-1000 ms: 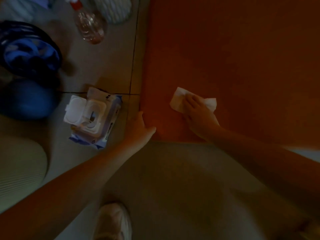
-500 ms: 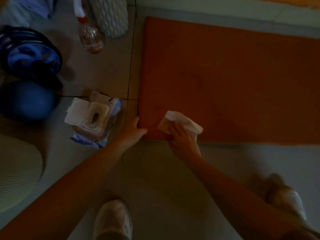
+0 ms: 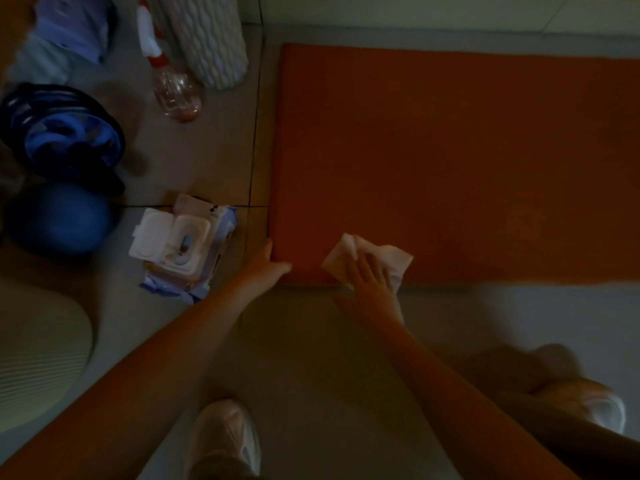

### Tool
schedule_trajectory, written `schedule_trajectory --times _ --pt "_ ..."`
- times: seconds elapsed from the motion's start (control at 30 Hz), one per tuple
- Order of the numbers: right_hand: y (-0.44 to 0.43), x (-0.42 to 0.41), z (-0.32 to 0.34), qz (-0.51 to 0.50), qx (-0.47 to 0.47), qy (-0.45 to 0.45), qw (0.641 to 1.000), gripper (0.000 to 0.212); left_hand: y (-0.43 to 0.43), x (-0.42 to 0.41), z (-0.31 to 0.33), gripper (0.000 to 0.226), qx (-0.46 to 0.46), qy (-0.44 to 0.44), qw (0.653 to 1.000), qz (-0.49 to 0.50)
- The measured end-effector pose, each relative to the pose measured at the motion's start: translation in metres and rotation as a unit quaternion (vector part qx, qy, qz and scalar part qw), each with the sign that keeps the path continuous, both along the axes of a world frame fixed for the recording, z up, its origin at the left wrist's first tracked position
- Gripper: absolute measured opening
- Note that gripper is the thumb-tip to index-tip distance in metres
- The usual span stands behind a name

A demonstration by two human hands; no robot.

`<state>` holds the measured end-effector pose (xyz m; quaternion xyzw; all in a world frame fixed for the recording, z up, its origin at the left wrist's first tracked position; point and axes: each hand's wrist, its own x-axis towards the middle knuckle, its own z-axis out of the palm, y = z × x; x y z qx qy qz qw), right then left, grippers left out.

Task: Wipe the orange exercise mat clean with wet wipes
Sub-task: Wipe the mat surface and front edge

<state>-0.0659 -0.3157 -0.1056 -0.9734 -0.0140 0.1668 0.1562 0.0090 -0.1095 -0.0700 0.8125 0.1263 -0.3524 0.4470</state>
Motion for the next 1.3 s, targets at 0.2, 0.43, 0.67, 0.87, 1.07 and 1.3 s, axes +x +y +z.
schedule_trajectory --times 0.2,0.43,0.67,0.87,1.07,1.3 --pt "-0.017 0.013 0.011 0.102 -0.056 0.014 0.993 0.077 -0.004 0.000 0.014 0.079 0.003 0.028 0.999 -0.017" --pt "-0.063 0.000 0.036 0.043 -0.096 0.051 0.993 0.081 -0.010 -0.009 0.025 0.079 -0.025 0.048 0.999 0.000" --pt "-0.023 0.041 0.008 0.039 -0.018 0.034 0.999 0.078 -0.013 0.004 0.001 0.047 0.062 -0.014 0.998 0.023" --pt "0.021 0.078 -0.007 0.133 0.002 -0.017 0.991 0.074 0.010 0.021 -0.025 0.055 0.083 -0.149 0.985 0.002" --pt "-0.001 0.102 -0.013 0.175 -0.008 -0.047 0.983 0.065 -0.002 0.020 -0.041 0.043 0.176 -0.210 0.961 0.031" --pt "0.000 0.154 -0.016 0.040 0.025 -0.059 0.997 0.060 -0.021 0.010 -0.043 0.044 0.249 -0.220 0.942 0.042"
